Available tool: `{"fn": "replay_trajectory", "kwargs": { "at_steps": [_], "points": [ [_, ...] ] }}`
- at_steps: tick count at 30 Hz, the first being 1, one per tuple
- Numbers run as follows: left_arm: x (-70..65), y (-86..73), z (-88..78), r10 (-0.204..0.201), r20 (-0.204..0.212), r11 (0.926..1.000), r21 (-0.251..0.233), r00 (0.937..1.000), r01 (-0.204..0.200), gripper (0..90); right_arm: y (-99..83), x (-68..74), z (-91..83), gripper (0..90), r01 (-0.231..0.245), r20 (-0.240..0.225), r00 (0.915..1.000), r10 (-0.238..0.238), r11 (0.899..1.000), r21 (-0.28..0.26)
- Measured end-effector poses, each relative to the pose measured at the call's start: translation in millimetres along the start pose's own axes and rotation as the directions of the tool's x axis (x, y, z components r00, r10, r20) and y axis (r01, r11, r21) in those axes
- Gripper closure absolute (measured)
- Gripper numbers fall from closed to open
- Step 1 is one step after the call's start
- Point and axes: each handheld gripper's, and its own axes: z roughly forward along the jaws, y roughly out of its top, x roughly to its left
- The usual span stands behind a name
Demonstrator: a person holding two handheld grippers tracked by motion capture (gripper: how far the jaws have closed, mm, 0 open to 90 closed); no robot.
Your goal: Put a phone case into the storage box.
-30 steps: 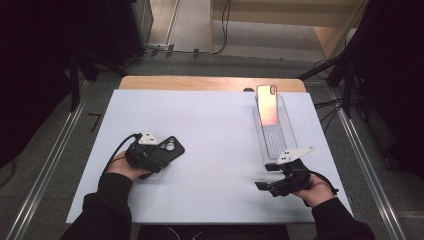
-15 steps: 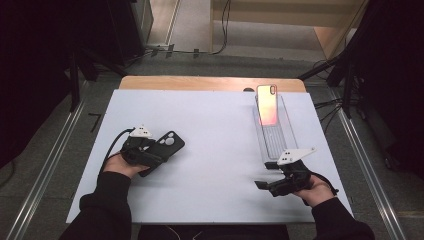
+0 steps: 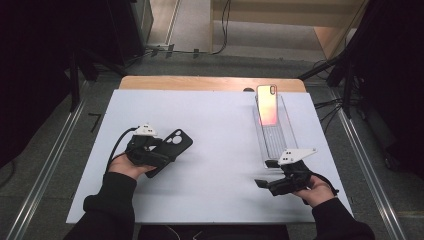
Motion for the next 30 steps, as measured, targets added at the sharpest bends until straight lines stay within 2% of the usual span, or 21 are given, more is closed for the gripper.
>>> {"fn": "replay_trajectory", "kwargs": {
  "at_steps": [4, 7, 10, 15, 19, 22, 23, 26, 27, 30],
  "points": [
    [-12.3, 7.1, 4.2, -0.004, 0.023, 0.9999, -0.009, 0.9997, 0.004, 14.6, 0.4, 0.0, 0.4, 20.1, -0.008, -0.002, 1.0000, 0.008, 1.000, -0.004],
    [-21.7, 10.9, 6.9, -0.001, 0.024, 1.0000, -0.008, 0.9997, 0.001, 14.6, 1.2, 0.0, 1.7, 20.1, -0.014, -0.009, 0.9999, 0.014, 1.000, 0.006],
    [-29.0, 13.5, 10.6, -0.011, 0.024, 0.9999, -0.003, 0.9996, 0.011, 14.5, 2.4, 0.0, 3.8, 20.2, -0.012, -0.003, 0.9999, 0.012, 1.000, 0.013],
    [-39.6, 16.6, 17.0, -0.035, 0.023, 0.9994, 0.002, 0.9991, 0.035, 14.5, 5.8, 1.5, 5.0, 20.0, -0.035, -0.009, 0.9993, 0.035, 0.999, 0.028],
    [-49.0, 20.1, 20.2, -0.050, 0.011, 0.9984, -0.024, 0.9987, 0.050, 14.5, 11.1, 4.2, 3.3, 18.9, -0.044, -0.010, 0.9990, 0.045, 0.999, 0.017],
    [-54.5, 22.2, 23.0, -0.063, 0.007, 0.9970, -0.045, 0.9980, 0.063, 14.4, 17.1, 6.3, -1.4, 18.1, -0.048, 0.004, 0.9989, 0.048, 0.999, -0.015],
    [-56.2, 22.6, 24.2, -0.062, 0.000, 0.9967, -0.053, 0.9981, 0.062, 14.4, 19.0, 7.3, -3.2, 18.1, -0.058, 0.015, 0.9982, 0.059, 0.998, -0.021],
    [-60.9, 23.7, 27.2, -0.070, -0.014, 0.9950, -0.073, 0.9974, 0.069, 14.4, 24.6, 7.7, -6.2, 18.1, -0.097, 0.000, 0.9952, 0.098, 0.994, -0.054],
    [-61.7, 23.9, 27.7, -0.071, -0.016, 0.9946, -0.078, 0.9974, 0.069, 14.4, 27.0, 8.2, -6.7, 18.1, -0.120, -0.003, 0.9928, 0.120, 0.991, -0.058],
    [-66.4, 23.6, 29.4, -0.084, -0.020, 0.9902, -0.114, 0.9963, 0.081, 14.4, 31.9, 9.7, -5.3, 18.1, -0.143, 0.008, 0.9896, 0.144, 0.988, -0.062]
  ]
}}
